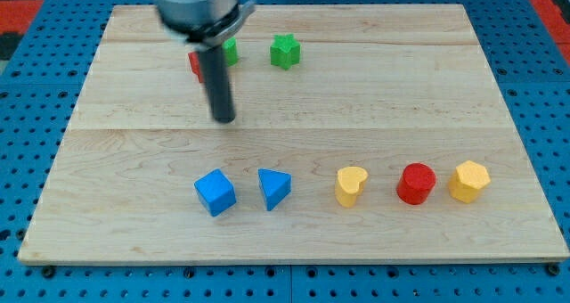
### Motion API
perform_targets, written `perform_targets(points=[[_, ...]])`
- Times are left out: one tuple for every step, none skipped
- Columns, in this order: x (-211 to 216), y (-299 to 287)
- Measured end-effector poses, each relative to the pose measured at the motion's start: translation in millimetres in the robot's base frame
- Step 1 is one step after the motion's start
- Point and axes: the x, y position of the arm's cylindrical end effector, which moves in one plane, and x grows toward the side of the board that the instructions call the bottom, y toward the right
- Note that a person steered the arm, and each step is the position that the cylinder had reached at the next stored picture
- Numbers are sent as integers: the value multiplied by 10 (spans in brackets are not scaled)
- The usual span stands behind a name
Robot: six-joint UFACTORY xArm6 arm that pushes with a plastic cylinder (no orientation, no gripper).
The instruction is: Place the green star to the left of the blue cube
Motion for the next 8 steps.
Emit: perform_targets(points=[[-790, 775], [-1212, 1175], [-1366, 1222], [-1552, 1171], [-1516, 335], [-1267, -96], [-880, -120], [-1083, 289]])
